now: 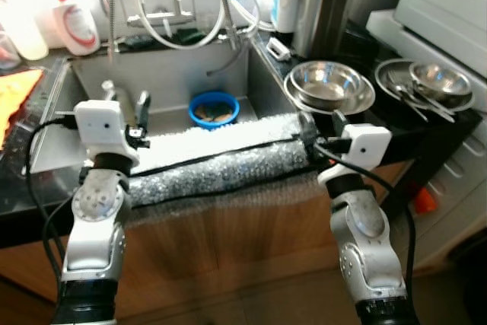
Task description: Kitchen organization
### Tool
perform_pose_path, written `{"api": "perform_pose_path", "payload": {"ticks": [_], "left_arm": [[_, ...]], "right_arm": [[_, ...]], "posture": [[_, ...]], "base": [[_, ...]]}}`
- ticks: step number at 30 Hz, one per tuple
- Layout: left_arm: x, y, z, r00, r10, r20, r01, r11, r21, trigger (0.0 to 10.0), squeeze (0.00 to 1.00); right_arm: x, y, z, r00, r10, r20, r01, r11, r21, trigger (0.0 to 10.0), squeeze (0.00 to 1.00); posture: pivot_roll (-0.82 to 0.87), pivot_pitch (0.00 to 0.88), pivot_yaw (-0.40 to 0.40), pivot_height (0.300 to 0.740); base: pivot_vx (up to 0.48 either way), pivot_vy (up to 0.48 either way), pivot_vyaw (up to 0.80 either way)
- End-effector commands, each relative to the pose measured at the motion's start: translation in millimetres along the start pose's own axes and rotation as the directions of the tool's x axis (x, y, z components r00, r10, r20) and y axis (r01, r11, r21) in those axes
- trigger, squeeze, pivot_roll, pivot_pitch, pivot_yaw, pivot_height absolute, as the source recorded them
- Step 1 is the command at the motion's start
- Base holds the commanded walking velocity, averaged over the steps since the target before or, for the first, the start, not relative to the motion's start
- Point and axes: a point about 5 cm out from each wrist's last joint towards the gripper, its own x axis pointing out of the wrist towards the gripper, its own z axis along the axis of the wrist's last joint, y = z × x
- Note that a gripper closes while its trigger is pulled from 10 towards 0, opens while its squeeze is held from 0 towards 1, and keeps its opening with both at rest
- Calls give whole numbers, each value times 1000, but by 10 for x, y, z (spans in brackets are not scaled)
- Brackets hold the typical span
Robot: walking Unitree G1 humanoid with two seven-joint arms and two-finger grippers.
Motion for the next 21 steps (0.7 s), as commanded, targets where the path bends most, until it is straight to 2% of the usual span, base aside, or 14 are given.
{"api": "perform_pose_path", "payload": {"ticks": [1,13,21], "left_arm": [[29,-14,7,1000,-11,1,11,1000,-6,10000,0],[36,-42,24,1000,-19,8,19,1000,-10,10000,0],[47,-53,53,1000,-13,23,13,1000,-23,10000,0]], "right_arm": [[18,-8,67,1000,3,25,-3,1000,-1,10000,0],[0,34,42,1000,26,16,-26,1000,4,10000,0],[-10,43,68,999,44,25,-44,999,20,10000,0]], "posture": [[-91,0,38,740],[-90,0,30,740],[-91,0,23,740]], "base": [[300,0,0],[303,0,0],[0,0,55]]}}
